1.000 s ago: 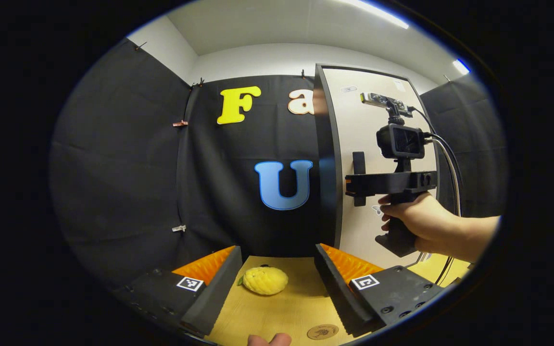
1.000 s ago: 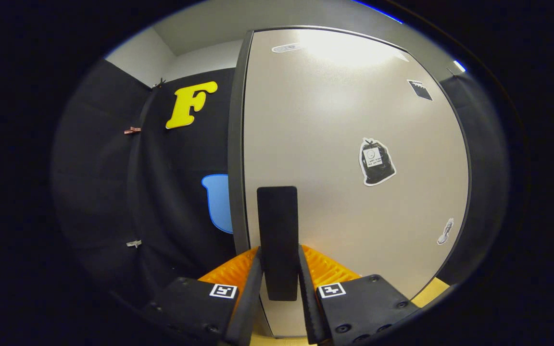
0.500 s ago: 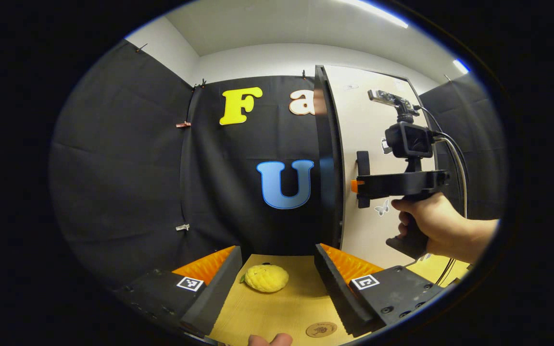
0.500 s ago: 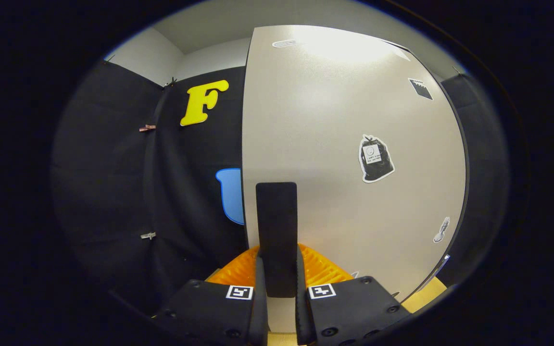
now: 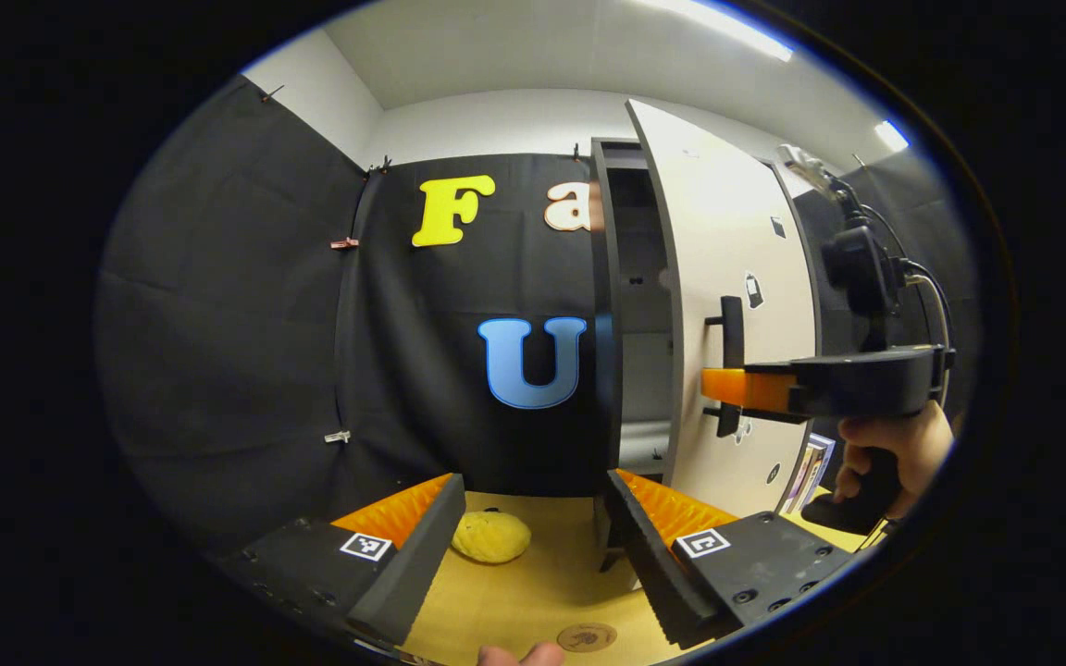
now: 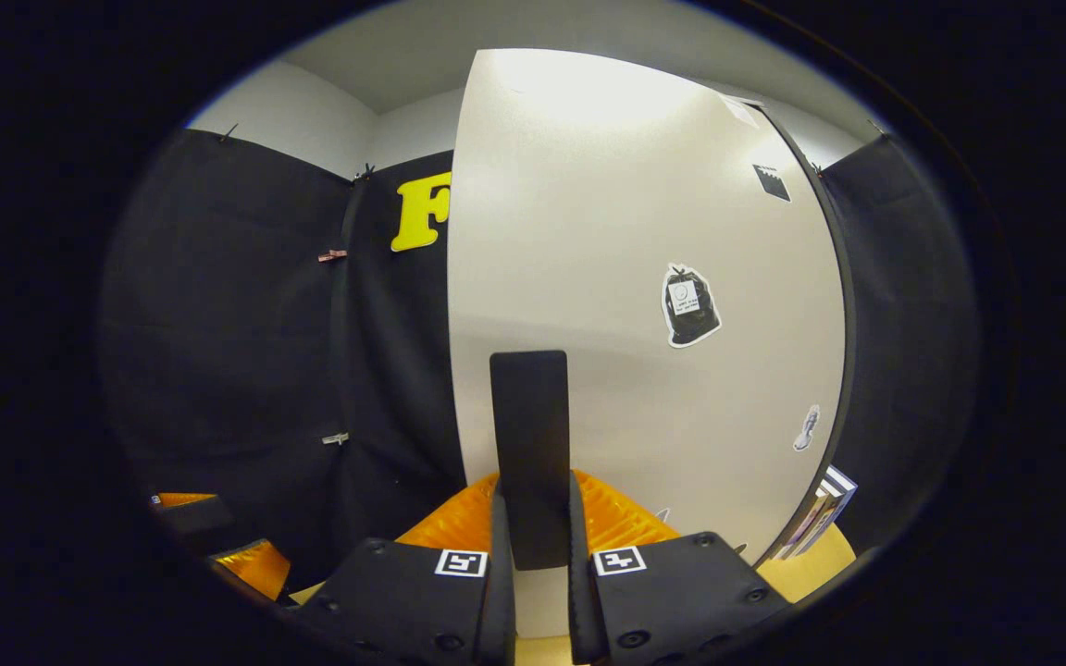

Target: Open the cabinet door with the right hand, grasp the bottle in the cabinet with the left hand and place it on the coaster, then close the cabinet door with the right hand.

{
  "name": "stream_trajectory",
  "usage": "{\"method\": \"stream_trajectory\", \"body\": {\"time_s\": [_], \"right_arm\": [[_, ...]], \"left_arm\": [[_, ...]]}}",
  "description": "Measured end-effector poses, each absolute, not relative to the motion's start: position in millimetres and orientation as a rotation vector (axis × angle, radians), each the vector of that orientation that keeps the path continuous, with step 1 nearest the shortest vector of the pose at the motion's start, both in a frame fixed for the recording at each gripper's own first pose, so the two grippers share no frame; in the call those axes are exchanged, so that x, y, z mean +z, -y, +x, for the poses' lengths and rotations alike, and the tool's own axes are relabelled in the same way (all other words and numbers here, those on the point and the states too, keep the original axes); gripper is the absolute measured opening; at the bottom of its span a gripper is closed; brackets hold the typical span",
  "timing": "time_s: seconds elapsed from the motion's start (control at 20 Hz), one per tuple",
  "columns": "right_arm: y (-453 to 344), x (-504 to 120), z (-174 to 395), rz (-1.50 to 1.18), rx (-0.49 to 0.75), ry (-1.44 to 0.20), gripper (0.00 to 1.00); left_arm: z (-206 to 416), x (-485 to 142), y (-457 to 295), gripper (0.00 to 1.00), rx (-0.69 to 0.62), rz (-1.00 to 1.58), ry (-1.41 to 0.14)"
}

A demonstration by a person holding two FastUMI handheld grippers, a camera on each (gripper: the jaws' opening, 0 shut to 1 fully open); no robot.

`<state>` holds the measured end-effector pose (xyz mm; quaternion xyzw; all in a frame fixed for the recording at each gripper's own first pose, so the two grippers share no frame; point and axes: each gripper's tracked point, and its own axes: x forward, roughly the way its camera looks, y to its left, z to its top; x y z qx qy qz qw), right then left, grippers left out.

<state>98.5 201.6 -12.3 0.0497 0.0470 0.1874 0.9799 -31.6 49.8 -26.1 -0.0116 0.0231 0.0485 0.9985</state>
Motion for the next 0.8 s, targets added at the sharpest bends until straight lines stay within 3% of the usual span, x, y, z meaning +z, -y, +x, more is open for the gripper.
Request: {"method": "stream_trajectory", "body": {"time_s": [0.8], "right_arm": [[-122, 1, 32, 0.108, 0.381, -0.102, 0.27]], "left_arm": [[-17, -15, 15, 0.96, -0.010, -0.049, -0.027]]}}
